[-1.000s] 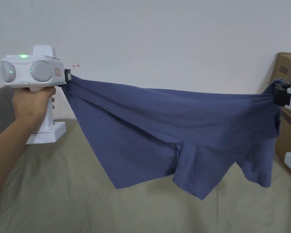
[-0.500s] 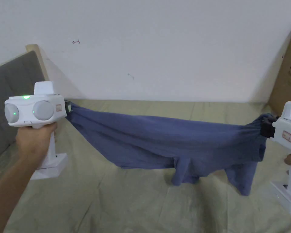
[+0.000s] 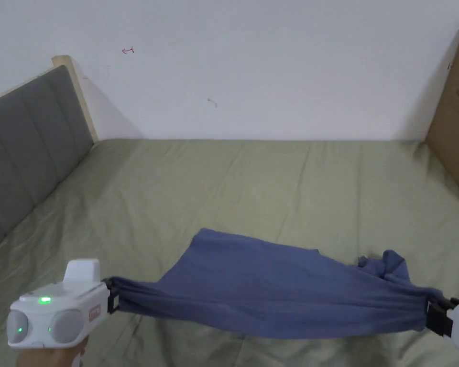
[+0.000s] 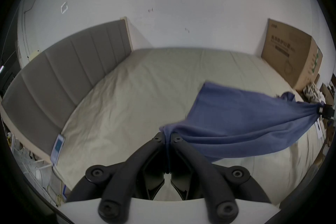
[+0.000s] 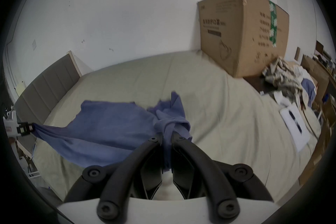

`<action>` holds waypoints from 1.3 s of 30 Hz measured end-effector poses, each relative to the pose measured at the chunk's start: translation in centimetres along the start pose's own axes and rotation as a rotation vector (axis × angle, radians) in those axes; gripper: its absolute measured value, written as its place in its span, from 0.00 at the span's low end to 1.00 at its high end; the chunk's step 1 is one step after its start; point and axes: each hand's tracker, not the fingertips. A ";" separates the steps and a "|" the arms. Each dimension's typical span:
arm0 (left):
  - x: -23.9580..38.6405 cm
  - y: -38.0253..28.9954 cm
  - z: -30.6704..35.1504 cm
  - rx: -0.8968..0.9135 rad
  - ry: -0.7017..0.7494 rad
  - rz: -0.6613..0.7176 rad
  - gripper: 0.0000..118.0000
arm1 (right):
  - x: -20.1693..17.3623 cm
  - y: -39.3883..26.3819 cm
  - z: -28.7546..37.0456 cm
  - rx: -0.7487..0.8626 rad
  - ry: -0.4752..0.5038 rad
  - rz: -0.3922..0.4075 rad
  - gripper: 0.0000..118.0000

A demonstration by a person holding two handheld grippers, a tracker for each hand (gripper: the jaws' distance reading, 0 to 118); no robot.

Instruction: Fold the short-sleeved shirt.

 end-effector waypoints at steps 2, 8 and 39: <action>-0.2 -2.9 0.7 -0.035 0.003 0.002 0.01 | 0.3 -2.5 1.3 -0.022 -0.003 -0.014 0.04; -1.1 -10.5 2.1 -0.179 0.007 0.060 0.01 | 1.1 -8.8 4.0 -0.130 -0.051 -0.035 0.04; 7.6 0.2 14.9 0.407 -0.181 0.070 0.89 | -7.1 2.0 17.5 0.459 -0.097 0.110 0.72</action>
